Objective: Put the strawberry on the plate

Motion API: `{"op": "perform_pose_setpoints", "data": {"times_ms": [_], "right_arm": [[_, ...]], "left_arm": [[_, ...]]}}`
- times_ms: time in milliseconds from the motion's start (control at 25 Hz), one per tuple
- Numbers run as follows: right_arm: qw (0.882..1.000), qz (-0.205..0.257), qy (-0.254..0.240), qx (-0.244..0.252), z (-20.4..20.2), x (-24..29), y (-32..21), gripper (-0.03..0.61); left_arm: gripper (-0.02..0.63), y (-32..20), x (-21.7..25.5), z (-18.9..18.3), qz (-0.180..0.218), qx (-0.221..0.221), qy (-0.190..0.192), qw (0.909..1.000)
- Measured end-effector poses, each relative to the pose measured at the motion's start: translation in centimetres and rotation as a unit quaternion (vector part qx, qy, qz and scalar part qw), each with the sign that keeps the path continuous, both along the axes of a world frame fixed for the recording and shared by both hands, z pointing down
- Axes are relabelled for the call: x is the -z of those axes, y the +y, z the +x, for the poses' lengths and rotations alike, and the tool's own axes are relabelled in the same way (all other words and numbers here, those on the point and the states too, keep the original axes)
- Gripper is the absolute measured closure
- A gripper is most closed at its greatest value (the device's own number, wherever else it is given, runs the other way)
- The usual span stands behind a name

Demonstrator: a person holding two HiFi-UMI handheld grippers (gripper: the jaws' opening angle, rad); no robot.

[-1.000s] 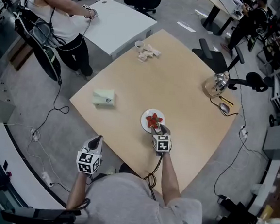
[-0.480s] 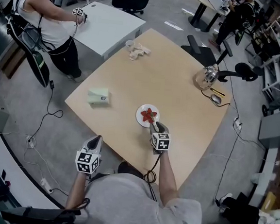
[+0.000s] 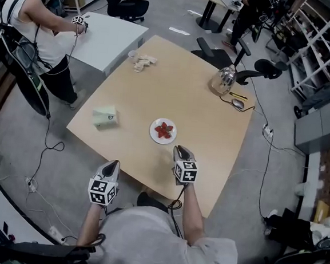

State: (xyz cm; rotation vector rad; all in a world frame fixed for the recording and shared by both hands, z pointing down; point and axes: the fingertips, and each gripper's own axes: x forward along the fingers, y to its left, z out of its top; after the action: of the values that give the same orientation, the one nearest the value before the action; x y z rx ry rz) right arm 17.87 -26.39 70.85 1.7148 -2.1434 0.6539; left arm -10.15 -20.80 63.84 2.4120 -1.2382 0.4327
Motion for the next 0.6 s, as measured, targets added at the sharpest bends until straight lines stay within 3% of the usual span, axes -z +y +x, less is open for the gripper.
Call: {"op": "perform_pose_setpoints", "data": {"times_ms": [600], "right_arm": [[0.992, 0.076, 0.008, -0.099, 0.8, 6.4, 9.6, 0.571]], "left_arm": [[0.594, 2.4, 2.0, 2.2, 0.033, -0.101, 0.025, 0.9941]]}}
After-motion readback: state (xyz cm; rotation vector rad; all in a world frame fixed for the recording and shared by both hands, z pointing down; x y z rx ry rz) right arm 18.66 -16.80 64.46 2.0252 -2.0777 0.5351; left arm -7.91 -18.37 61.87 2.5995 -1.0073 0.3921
